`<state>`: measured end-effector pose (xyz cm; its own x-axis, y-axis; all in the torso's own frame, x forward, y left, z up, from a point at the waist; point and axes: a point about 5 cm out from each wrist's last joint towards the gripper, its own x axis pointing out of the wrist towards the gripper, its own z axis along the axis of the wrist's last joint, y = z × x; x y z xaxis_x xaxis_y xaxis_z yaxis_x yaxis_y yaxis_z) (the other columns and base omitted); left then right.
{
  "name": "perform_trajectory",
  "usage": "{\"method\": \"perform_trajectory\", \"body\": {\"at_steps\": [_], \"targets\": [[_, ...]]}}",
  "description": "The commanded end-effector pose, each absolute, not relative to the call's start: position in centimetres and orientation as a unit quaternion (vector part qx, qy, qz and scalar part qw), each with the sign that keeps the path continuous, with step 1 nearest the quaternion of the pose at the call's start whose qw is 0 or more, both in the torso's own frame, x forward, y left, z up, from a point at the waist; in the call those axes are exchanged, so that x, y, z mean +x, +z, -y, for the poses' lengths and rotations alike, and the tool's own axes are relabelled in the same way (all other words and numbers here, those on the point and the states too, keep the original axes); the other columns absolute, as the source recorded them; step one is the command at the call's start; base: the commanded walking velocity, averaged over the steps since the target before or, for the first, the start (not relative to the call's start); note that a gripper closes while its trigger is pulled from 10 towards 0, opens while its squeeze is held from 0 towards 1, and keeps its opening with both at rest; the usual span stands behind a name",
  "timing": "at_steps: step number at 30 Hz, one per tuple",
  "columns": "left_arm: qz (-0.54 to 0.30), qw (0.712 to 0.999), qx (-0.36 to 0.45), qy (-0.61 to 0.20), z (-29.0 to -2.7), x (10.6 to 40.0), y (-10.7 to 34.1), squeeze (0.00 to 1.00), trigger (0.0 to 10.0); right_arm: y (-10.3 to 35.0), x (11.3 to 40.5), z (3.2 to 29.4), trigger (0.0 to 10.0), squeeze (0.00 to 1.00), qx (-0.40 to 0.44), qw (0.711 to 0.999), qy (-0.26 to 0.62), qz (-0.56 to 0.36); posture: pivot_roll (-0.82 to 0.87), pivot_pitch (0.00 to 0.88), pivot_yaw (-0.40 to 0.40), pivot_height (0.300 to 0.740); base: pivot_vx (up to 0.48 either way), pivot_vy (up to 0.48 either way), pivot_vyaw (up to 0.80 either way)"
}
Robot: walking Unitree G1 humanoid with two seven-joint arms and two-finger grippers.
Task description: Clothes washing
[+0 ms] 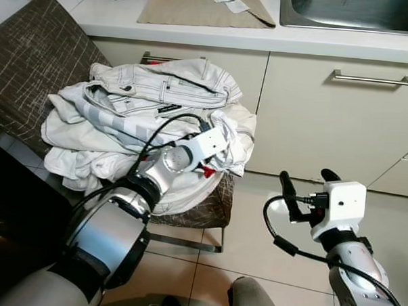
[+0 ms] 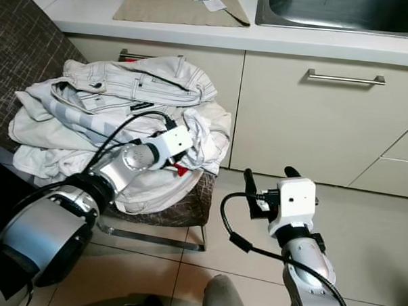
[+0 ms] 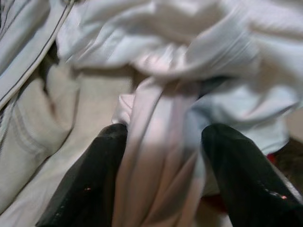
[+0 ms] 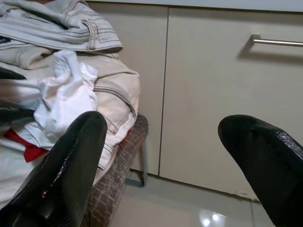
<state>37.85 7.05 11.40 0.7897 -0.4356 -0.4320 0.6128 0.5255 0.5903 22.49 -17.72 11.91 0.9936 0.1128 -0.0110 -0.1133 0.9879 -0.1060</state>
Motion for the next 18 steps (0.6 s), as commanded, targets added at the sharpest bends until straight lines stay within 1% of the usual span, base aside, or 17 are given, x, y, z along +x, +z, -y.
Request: {"method": "perform_trajectory", "body": {"at_steps": [1,3,4,6,9,15,16,18], "targets": [[-0.124,0.884,0.333,-0.305,-6.94,37.58,10.97,0.00,0.0,11.51,22.36,17.75,10.0,0.00,-0.042,0.997,0.059,-0.012,-0.50,0.113,0.120,0.740,0.000,0.000,0.00],[-0.122,0.904,0.265,-0.313,-6.41,37.47,11.14,0.00,0.0,11.43,22.35,17.66,10.0,0.00,-0.040,0.997,0.060,-0.014,-0.50,0.109,0.119,0.740,0.000,0.000,0.00],[-0.122,0.904,0.265,-0.313,-6.41,37.47,11.14,0.00,0.0,11.43,22.35,17.66,10.0,0.00,-0.040,0.997,0.060,-0.014,-0.50,0.109,0.119,0.740,0.000,0.000,0.00],[-0.130,0.911,0.221,-0.322,-6.13,37.31,11.03,0.00,0.0,11.32,22.39,17.64,10.0,0.00,-0.038,0.997,0.061,-0.015,-0.50,0.105,0.118,0.740,0.000,0.000,0.00],[-0.140,0.921,0.188,-0.310,-6.18,37.29,10.87,0.00,0.0,11.12,22.45,17.57,10.0,0.00,-0.037,0.997,0.065,-0.018,-0.49,0.095,0.115,0.740,0.000,0.000,0.00],[-0.144,0.923,0.181,-0.307,-6.19,37.30,10.83,0.00,0.0,10.92,22.90,17.50,10.0,0.00,-0.037,0.997,0.071,-0.020,-0.48,0.074,0.109,0.740,0.000,0.000,0.00],[-0.140,0.920,0.201,-0.307,-6.20,37.25,10.74,0.00,0.0,10.91,23.04,17.46,10.0,0.00,-0.036,0.996,0.073,-0.020,-0.47,0.071,0.106,0.740,0.000,0.000,0.00],[-0.136,0.917,0.211,-0.311,-6.12,37.13,10.58,0.00,0.0,10.86,23.18,17.25,10.0,0.00,-0.037,0.996,0.078,-0.020,-0.47,0.070,0.107,0.740,0.000,0.000,0.00]]}}
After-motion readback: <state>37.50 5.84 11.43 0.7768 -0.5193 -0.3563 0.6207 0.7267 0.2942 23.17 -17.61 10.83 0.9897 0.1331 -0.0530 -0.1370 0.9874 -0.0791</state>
